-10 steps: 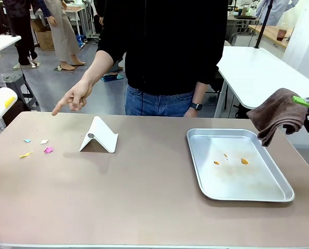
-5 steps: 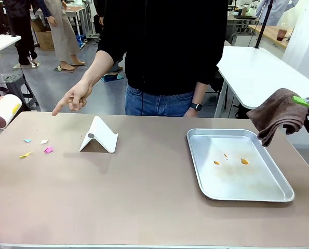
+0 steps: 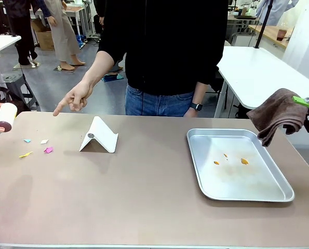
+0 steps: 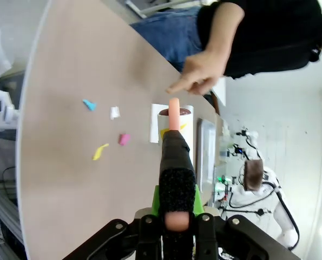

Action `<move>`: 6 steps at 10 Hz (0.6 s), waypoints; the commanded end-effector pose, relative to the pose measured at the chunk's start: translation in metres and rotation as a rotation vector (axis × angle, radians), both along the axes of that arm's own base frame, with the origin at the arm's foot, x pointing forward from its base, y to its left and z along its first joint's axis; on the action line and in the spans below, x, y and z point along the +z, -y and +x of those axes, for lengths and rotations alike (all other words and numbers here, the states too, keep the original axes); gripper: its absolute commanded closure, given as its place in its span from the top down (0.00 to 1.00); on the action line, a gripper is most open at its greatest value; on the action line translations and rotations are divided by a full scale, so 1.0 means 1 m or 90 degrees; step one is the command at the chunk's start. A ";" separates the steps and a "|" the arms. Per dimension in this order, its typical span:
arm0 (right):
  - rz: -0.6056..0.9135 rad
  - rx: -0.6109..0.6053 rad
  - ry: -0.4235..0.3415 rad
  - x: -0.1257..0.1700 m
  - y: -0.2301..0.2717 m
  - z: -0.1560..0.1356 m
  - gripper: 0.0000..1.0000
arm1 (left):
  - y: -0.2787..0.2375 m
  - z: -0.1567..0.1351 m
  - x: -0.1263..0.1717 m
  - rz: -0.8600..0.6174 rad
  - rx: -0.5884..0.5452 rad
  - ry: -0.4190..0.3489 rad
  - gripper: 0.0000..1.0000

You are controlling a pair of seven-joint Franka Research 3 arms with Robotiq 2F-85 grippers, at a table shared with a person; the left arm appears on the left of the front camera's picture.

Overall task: Clean the surface of the table.
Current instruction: If a person points to the right, clean the right side of the table with your right hand, and if they point to the left, clean the left side with your left hand.

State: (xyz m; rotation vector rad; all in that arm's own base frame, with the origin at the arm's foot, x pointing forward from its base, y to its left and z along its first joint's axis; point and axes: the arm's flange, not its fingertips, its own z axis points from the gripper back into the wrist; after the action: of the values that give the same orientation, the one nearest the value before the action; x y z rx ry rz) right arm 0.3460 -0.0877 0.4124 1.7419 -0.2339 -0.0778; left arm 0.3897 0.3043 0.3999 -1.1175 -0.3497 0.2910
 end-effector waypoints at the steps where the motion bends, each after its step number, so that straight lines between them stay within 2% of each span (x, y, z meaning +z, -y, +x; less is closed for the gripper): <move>1: 0.006 0.004 0.006 0.004 0.004 0.000 0.00 | 0.009 0.005 -0.008 0.024 0.008 -0.054 0.22; 3: 0.006 0.004 0.006 0.004 0.004 0.000 0.00 | -0.001 0.011 -0.018 0.060 0.011 -0.063 0.22; 4: 0.006 0.004 0.006 0.004 0.004 0.000 0.00 | -0.005 0.011 -0.023 0.057 -0.011 -0.074 0.22; 6: 0.006 0.004 0.006 0.004 0.004 0.000 0.00 | -0.008 0.015 -0.036 0.085 0.012 -0.082 0.22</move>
State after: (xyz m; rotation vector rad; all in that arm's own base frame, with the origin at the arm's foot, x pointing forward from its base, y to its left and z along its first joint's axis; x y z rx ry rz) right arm 0.3460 -0.0878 0.4124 1.7425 -0.2336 -0.0778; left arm 0.4019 0.3103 0.3623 -0.9821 -0.2549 0.3580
